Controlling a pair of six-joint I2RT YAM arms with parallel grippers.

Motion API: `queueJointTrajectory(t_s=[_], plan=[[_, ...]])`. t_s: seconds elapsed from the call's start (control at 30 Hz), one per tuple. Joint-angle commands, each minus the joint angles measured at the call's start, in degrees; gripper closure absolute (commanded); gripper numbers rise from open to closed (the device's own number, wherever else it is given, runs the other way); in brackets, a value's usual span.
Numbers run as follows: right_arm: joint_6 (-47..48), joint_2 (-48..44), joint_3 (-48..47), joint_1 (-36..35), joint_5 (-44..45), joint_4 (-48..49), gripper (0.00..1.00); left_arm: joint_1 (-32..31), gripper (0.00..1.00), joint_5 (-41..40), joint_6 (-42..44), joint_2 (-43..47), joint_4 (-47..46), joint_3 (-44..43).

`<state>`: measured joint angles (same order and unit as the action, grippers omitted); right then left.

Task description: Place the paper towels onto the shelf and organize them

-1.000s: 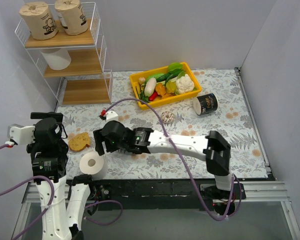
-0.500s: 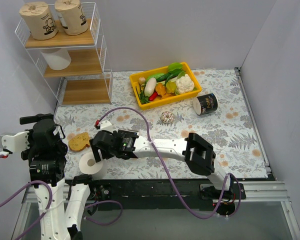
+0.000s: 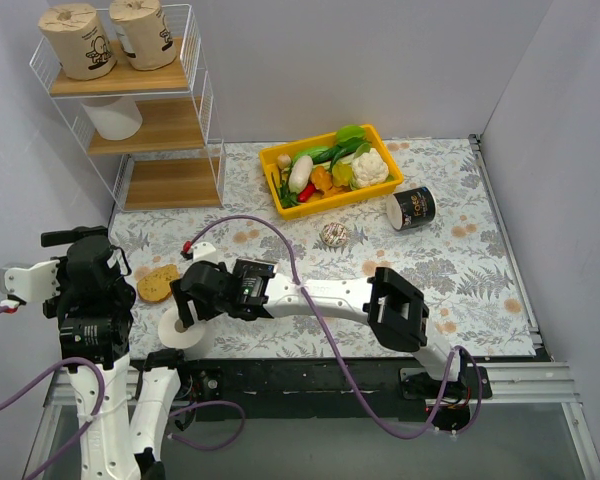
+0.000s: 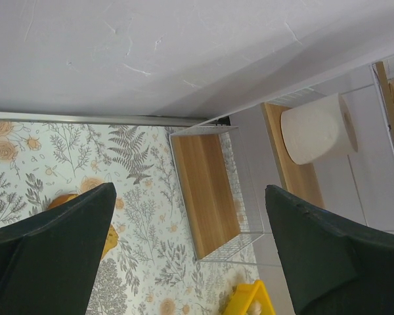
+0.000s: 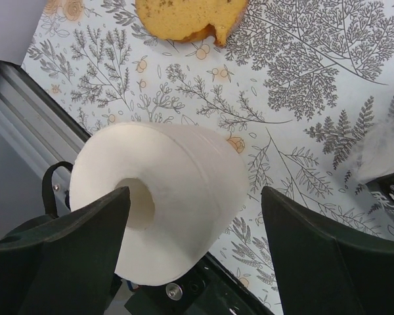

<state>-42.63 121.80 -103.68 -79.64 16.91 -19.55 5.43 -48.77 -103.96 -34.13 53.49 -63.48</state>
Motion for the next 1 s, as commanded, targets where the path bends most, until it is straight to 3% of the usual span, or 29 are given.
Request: queueJointTrajectory(t_s=[0.0,0.33,0.5,0.6,0.8,0.97], plan=[[0.7,1.9,-3.6,-0.8,-0.1,-0.4,0.13,-0.2,0.02,-0.6,0.1,-0.4,-0.1,-1.5],[3.3,3.6,-5.5,-1.7,5.9,-5.1,0.26,-0.3,0.02,1.8,0.0,-0.2,0.1,0.2],[7.1,1.5,-4.5,-1.3,10.8,-2.7,0.56,-0.3,0.02,2.5,-1.8,-0.9,1.3,1.5],[10.3,-0.1,-1.7,0.5,10.3,0.7,0.64,-0.2,0.02,2.0,-3.1,-3.8,4.2,1.9],[10.6,-1.7,1.5,6.8,9.6,6.5,0.66,-0.2,0.02,7.1,-1.5,-11.1,6.1,3.5],[11.5,-0.5,0.8,12.0,6.4,9.4,0.61,-0.2,0.02,21.1,3.6,-13.9,2.0,7.6]])
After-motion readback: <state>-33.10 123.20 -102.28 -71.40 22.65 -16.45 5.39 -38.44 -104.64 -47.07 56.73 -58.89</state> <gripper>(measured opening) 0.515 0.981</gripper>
